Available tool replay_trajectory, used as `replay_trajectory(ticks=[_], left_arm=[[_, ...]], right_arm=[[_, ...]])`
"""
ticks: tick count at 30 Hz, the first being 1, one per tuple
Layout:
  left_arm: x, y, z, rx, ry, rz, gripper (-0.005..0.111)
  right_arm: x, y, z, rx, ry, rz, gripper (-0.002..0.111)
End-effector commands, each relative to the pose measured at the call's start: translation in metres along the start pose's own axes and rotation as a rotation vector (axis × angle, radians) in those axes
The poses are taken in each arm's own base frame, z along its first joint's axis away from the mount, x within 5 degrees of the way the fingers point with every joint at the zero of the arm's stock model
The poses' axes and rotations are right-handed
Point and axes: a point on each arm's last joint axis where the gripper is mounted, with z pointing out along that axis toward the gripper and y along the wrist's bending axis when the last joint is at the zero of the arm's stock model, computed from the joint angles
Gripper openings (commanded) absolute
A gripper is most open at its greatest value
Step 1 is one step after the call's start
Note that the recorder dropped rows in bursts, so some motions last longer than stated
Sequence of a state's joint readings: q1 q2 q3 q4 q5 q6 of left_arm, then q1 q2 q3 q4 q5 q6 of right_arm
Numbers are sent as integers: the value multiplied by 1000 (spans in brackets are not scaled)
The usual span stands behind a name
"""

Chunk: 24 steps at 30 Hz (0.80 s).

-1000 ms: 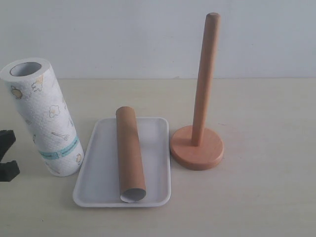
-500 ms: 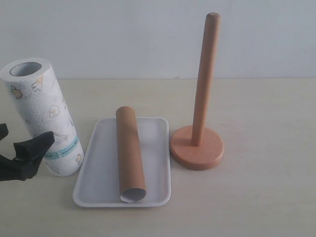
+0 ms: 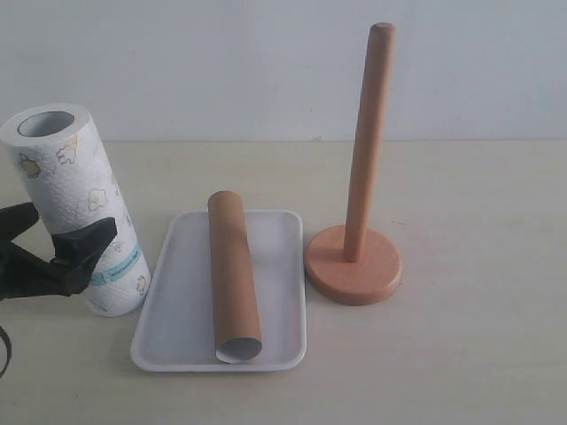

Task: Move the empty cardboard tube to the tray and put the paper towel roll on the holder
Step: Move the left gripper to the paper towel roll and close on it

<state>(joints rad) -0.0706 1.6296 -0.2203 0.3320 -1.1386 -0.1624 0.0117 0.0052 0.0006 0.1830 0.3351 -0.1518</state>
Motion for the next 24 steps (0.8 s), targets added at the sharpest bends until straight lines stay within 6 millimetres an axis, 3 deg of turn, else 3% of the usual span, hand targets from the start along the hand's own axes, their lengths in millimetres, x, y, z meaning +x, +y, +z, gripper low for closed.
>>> replay_trajectory(ticks=[1,24], left_arm=[[0,-1,11,46,-4,44,96],[-5,12,39,6,20,55,96]], right_arm=[[-1,-1,0,8,-14,-12,0],[-1,-1,0,8,-14,-12,0]])
